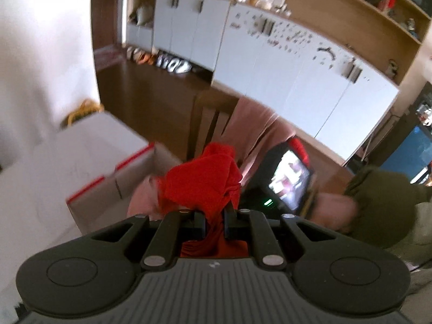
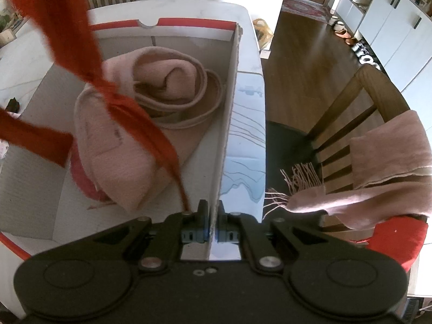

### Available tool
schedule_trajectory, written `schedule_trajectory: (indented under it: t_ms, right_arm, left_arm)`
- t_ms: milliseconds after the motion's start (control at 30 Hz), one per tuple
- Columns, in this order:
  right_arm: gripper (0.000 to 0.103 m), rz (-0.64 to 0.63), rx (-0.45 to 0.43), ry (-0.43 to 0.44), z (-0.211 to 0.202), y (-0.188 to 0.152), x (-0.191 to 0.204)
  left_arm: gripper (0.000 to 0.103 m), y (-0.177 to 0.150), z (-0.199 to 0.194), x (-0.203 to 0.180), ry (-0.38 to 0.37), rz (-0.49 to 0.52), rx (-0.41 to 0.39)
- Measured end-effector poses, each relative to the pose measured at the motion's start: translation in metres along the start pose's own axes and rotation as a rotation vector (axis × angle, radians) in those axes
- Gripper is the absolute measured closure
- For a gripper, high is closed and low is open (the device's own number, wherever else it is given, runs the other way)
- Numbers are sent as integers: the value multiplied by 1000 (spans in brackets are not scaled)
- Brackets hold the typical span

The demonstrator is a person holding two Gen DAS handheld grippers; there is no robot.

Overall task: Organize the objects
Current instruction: 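Lift the red cloth bag with the left gripper over the box, then open the left gripper to drop the red bag into the box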

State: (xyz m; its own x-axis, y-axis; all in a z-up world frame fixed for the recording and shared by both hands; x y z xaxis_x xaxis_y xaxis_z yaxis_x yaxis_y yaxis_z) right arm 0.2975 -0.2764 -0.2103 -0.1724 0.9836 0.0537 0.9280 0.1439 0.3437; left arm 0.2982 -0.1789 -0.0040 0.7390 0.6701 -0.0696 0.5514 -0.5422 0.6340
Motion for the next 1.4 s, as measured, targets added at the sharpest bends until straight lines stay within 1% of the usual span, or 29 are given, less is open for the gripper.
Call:
schedule_trajectory:
  t_ms: [67,233,333,500,633,800,933,1000,1100,1133,1167,1200,1267,1400]
  right_arm:
    - [100,-1,0,0,0,0,0]
    - [100,0,0,1,1,0,0]
    - [99,-1,1,1,1,0,0]
    - [99,-3,3,0,0,0,0]
    - [99,-4,5,-2,0,0,-2]
    - [99,-4,6,-2,0,-1,-3]
    - [99,-4,8,-3,0,-1,-3]
    - [99,-6,7,-5,0,-2,-3]
    - [99,-6,8,-5,0,-2,-3]
    - [99,-6,8,-5,0,-2,-3]
    - [99,-7,8,-6,0,-2,-3]
    - [99,-7,8,-5,0,-2,-3]
    - [99,-7,8,-5,0,-2,-3]
    - [99,-7,8,-6,0,-2,-3]
  left_arm:
    - [93,-13,15,4,-21,-35,30]
    - [93,-42,51,7,-52,-54,117]
    - [93,-55,71,0,-40,-22,155]
    - [93,-78,100,1,-21,-1,246]
    - [93,-86,111,8,-7,-10,261]
    - [93,-92,126,13,12,-8,310]
    - [92,-95,129,12,-9,-26,309]
    - [90,-95,128,9,-5,-14,305]
    - [79,-97,126,6,0,-2,305]
    - [72,-99,125,6,0,-1,305]
    - [65,-100,124,5,0,1,303]
    - [51,-101,122,5,-1,2,299]
    - [37,-102,117,3,3,3,281]
    - [36,-100,112,6,8,0,255]
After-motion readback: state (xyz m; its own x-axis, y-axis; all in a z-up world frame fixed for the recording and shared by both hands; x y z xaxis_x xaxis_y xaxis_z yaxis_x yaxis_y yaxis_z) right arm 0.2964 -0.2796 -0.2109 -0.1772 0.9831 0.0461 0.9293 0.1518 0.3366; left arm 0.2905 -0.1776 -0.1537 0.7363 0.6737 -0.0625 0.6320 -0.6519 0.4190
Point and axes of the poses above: each gripper's, at about its wrist camera, not at the fingertips, and z roughly the way its jaws point, x to its left, y to its top, the point moved 3 cm from there along z, roughly the way its jaws point, and after that the axes turned 12 degrees about z, right-handed, at the moved point
